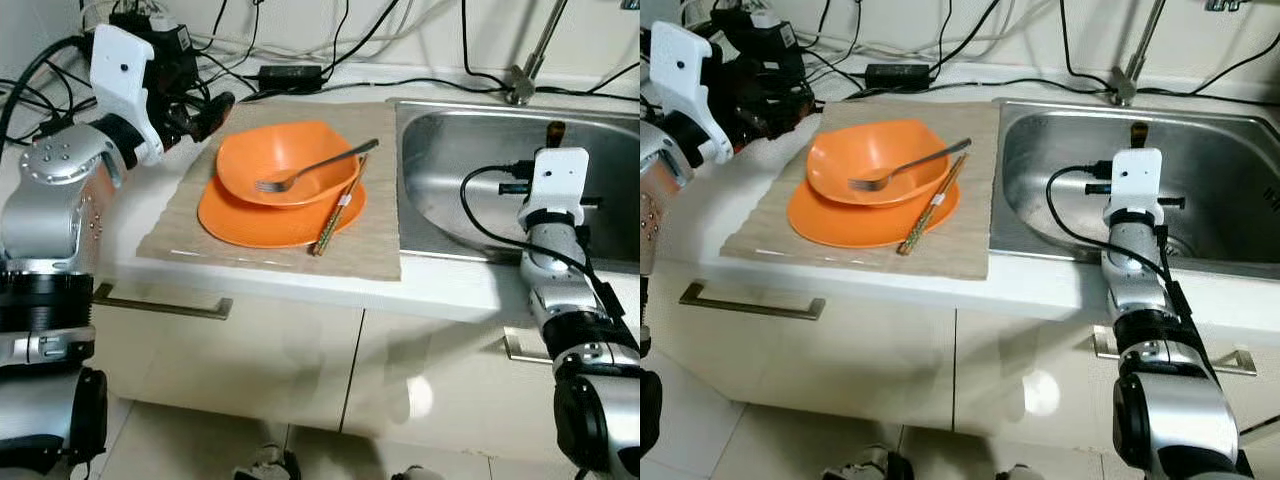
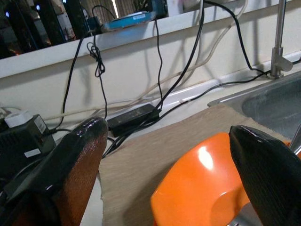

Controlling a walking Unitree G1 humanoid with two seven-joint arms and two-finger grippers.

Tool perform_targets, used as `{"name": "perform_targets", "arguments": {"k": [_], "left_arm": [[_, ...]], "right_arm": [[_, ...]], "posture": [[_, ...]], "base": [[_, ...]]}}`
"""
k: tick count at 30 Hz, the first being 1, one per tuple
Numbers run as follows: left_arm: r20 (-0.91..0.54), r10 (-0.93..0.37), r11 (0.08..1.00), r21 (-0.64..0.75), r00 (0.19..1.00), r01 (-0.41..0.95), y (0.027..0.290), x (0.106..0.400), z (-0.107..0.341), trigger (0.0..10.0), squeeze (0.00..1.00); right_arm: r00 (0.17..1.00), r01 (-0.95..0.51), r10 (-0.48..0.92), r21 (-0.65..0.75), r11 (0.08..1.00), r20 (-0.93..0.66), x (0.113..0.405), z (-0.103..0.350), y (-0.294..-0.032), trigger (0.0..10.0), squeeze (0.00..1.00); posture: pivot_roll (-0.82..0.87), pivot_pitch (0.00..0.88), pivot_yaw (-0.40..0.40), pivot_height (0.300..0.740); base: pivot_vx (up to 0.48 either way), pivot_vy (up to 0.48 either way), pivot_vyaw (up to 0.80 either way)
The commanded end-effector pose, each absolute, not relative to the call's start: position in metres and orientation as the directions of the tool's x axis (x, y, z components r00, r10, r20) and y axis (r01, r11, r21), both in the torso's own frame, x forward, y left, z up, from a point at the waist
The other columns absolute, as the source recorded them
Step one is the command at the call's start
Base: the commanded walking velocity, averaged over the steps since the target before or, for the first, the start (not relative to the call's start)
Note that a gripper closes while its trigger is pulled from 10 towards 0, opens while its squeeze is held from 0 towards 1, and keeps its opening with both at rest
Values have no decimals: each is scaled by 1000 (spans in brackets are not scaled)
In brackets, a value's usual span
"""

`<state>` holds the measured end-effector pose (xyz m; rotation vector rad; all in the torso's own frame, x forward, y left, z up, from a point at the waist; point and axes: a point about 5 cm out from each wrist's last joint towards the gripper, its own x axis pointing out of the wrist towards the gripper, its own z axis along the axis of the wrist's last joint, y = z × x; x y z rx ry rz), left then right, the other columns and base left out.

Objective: Kitchen organization

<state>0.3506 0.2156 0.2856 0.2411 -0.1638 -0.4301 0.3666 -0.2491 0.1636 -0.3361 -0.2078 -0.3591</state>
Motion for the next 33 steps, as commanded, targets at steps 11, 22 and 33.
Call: {"name": "perform_targets", "arguments": {"k": [11, 22, 33], "left_arm": [[103, -473, 866, 237, 875, 440, 202, 346, 285, 10000, 0], [93, -562, 818, 209, 822, 536, 189, 335, 287, 10000, 0], [60, -785, 618, 153, 617, 771, 139, 305, 298, 10000, 0]], "right_arm": [[917, 368, -303, -259, 893, 259, 368, 161, -244, 0, 1000], [911, 387, -322, -264, 884, 258, 371, 165, -245, 10000, 1000], [914, 381, -315, -271, 884, 257, 374, 167, -243, 10000, 1000]], "posture": [[23, 0, 74, 707], [27, 0, 71, 707], [33, 0, 70, 707]], "base": [[0, 0, 0], [0, 0, 0], [0, 0, 0]]}}
